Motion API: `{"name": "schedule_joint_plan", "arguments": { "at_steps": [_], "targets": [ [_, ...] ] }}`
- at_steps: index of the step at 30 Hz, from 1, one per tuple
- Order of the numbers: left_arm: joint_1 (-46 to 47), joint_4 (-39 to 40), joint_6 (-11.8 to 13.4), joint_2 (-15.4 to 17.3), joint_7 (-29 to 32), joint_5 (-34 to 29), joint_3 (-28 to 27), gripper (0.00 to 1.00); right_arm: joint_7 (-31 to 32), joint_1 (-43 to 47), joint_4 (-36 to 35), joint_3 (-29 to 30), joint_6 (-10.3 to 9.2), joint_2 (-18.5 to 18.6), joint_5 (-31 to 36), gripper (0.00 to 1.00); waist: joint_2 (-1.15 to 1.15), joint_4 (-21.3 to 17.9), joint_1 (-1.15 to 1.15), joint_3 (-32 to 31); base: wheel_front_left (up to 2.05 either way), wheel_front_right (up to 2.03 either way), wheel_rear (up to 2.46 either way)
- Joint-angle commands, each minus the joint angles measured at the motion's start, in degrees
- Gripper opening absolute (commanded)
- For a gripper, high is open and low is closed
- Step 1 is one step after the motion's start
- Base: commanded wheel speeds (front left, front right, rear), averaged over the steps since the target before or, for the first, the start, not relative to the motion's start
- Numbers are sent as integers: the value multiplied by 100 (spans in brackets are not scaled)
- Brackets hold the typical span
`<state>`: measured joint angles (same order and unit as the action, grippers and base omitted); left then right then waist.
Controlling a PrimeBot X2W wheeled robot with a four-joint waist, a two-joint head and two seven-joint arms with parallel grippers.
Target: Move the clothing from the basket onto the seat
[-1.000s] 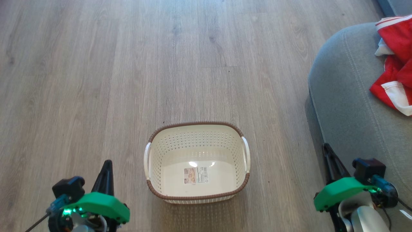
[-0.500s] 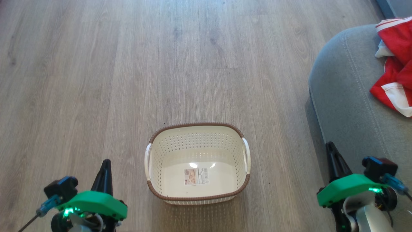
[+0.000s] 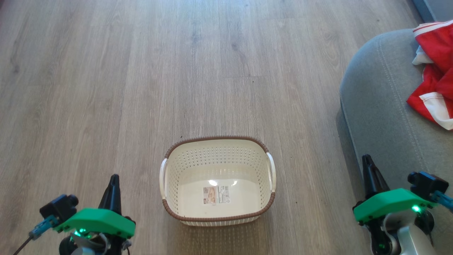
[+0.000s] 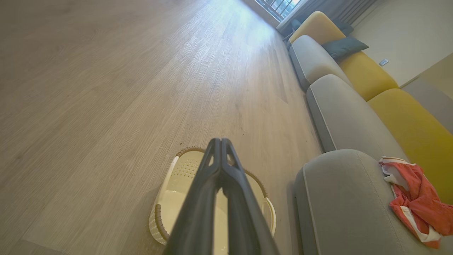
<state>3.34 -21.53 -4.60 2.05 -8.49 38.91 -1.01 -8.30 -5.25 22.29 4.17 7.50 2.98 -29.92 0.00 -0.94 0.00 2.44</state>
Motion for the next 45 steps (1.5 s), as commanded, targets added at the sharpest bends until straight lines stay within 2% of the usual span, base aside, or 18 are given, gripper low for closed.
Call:
{"name": "schedule_joint_plan", "arguments": {
  "at_steps": [1, 45],
  "targets": [
    [221, 216, -38, 41, 40, 171, -106, 0, 37, -162, -230, 11, 0, 2, -205, 0, 0, 2, 0, -4, 0, 0, 0],
    [253, 479, -163, 62, 765, 2734, -328, 0, 755, -128, -527, 123, 0, -4, -3198, 0, 0, 48, 0, -114, 0, 0, 0]
  ]
}}
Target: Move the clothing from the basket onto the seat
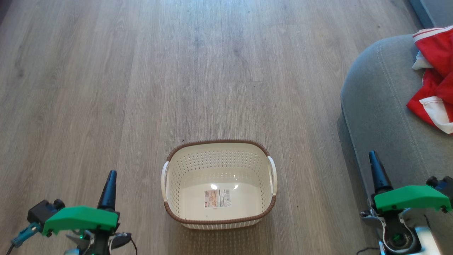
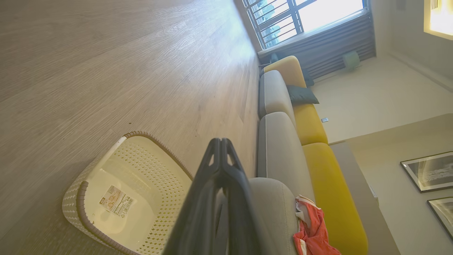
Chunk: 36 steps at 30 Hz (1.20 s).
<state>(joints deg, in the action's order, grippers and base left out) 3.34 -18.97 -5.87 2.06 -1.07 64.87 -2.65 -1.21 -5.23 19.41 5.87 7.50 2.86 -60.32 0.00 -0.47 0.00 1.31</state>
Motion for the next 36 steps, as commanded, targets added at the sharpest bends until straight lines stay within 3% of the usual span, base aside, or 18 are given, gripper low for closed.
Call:
{"name": "schedule_joint_plan", "arguments": {
  "at_steps": [1, 36],
  "targets": [
    [253, 230, -38, 61, 41, 197, -169, 0, 63, -130, -246, -44, 0, 8, -227, 0, 0, 2, 0, -5, 0, 0, 0],
    [279, 438, -137, 78, 614, 2224, -344, 0, 630, -103, -480, 44, -1, 3, -2594, 0, 0, 38, 0, -92, 0, 0, 0]
  ]
}}
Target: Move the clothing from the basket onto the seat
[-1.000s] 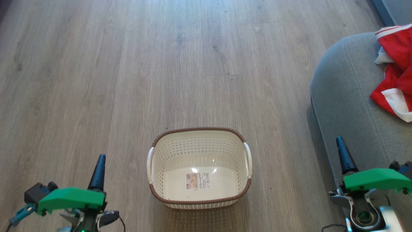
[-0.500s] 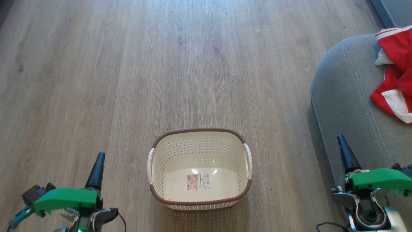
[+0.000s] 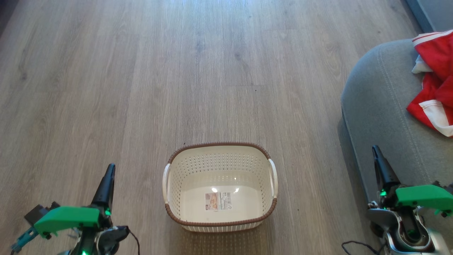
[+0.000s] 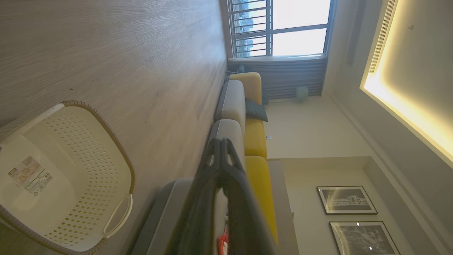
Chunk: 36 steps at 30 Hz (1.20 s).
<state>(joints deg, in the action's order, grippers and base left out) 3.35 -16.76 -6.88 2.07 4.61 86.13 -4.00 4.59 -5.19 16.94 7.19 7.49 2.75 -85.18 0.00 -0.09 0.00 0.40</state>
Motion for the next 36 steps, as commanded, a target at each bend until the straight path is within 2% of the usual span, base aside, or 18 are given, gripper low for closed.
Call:
{"name": "schedule_joint_plan", "arguments": {
  "at_steps": [1, 8, 36],
  "targets": [
    [279, 223, -39, 77, 63, 158, -214, 0, 66, -106, -240, -85, 0, 14, -177, 0, 0, 1, 0, -3, 0, 0, 0],
    [284, 269, -60, 81, 189, 603, -252, 0, 191, -100, -291, -66, 0, 13, -697, 0, 0, 9, 0, -22, 0, 0, 0],
    [284, 270, -60, 81, 188, 604, -252, 0, 190, -100, -291, -67, 0, 13, -698, 0, 0, 9, 0, -22, 0, 0, 0]
  ]
}}
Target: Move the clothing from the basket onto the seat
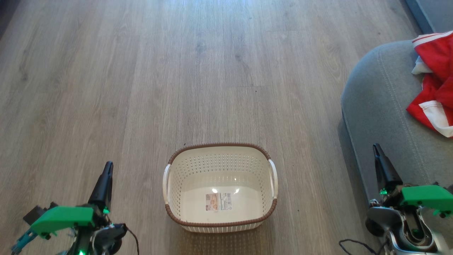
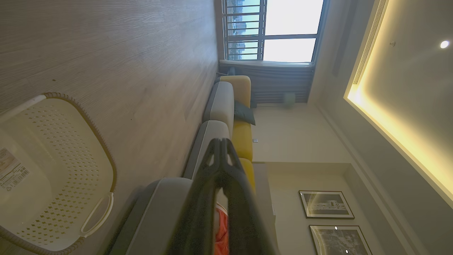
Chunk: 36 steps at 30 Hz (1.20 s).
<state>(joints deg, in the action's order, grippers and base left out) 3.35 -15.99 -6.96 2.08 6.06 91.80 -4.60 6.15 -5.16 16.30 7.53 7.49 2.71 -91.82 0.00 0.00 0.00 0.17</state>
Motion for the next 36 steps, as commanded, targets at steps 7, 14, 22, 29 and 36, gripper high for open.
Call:
{"name": "schedule_joint_plan", "arguments": {
  "at_steps": [7, 14, 22, 29, 36],
  "targets": [
    [284, 193, -53, 80, 43, 37, -192, 0, 34, -103, -227, -101, 0, 17, -35, 0, 0, 0, 0, 0, 0, 0, 0],
    [284, 193, -53, 80, 43, 37, -192, 0, 34, -103, -227, -101, 0, 17, -35, 0, 0, 0, 0, 0, 0, 0, 0],
    [284, 194, -53, 80, 43, 37, -192, 0, 34, -103, -227, -101, 0, 17, -35, 0, 0, 0, 0, 0, 0, 0, 0],
    [284, 194, -53, 80, 43, 37, -192, 0, 34, -103, -227, -101, 0, 17, -35, 0, 0, 0, 0, 0, 0, 0, 0],
    [284, 194, -53, 80, 43, 37, -192, 0, 34, -103, -227, -101, 0, 17, -35, 0, 0, 0, 0, 0, 0, 0, 0]
  ]
}}
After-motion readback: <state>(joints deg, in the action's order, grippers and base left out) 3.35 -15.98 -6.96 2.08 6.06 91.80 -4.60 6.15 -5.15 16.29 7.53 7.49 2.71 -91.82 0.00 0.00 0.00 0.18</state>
